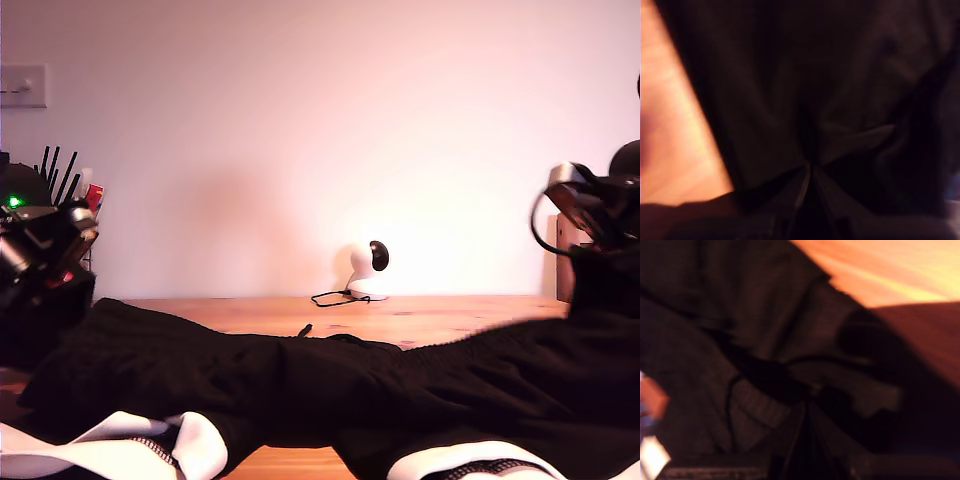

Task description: Fold the shorts in front of you. After folding it, place it to the left side.

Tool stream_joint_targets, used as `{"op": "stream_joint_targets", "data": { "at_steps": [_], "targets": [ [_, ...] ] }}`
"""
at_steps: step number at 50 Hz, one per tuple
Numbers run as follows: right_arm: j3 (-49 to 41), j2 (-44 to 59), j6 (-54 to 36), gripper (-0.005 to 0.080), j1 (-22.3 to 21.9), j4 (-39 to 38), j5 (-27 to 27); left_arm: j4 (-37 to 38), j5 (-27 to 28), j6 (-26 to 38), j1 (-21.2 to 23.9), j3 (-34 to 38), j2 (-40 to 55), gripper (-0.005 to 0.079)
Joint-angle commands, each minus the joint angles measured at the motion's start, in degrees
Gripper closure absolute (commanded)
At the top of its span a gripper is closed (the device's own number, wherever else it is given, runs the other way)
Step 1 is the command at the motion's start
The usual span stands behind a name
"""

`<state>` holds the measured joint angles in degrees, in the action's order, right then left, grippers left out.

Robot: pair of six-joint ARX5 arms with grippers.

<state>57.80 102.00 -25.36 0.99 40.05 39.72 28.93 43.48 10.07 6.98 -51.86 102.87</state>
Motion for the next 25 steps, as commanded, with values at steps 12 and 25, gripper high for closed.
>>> {"op": "stream_joint_targets", "data": {
  "at_steps": [12, 25],
  "targets": [
    [-0.1, 0.7, -0.2, 0.0762, 5.8, 1.1, 0.9, 0.5, 6.9, 0.0, 2.5, 0.4, 1.0, 0.0766],
    [0.0, 0.7, -2.4, 0.0762, 6.1, 8.0, 7.3, 3.3, 11.8, 0.8, 4.2, 0.3, 1.0, 0.0766]
  ]
}}
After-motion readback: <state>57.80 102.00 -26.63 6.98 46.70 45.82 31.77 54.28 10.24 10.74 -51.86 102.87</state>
